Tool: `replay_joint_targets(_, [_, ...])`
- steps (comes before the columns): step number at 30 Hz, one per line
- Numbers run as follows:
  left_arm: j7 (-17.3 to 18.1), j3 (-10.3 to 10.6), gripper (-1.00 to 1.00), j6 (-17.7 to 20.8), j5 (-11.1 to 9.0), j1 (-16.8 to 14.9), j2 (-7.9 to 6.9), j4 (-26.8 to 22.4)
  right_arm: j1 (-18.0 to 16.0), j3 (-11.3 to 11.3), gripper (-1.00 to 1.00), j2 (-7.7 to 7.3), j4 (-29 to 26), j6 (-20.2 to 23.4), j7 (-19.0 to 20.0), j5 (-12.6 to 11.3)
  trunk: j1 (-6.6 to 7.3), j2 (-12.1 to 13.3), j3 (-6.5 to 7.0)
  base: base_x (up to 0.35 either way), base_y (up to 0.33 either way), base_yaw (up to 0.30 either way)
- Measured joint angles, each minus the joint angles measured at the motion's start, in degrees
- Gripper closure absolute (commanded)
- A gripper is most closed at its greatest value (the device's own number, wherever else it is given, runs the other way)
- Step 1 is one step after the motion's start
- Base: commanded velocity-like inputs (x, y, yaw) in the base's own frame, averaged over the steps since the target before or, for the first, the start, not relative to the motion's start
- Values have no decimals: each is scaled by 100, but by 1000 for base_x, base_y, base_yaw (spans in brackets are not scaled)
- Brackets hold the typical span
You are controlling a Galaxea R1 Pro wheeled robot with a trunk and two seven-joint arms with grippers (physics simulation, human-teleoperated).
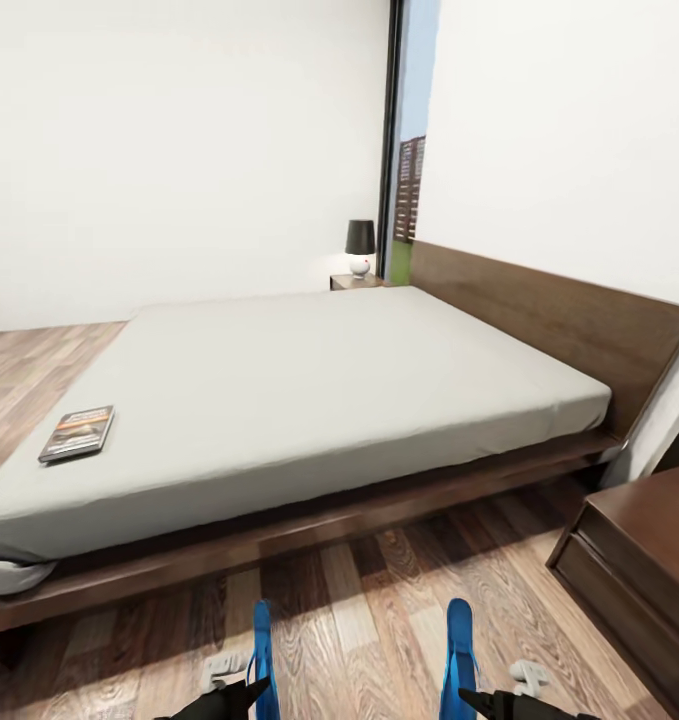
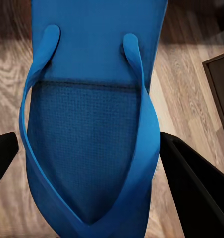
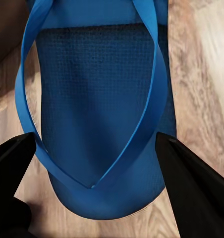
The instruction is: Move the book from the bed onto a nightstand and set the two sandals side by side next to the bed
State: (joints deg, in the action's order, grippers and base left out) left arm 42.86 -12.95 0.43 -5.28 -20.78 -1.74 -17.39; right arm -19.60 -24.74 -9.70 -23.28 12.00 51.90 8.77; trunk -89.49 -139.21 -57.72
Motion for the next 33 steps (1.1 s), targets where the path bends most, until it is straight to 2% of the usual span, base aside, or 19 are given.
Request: replay_joint_targets(33, [0,-18,100,0,-3,0,-10,-2,-3,0,100,-2,0,-1,1,7,0,0,0,0,0,293])
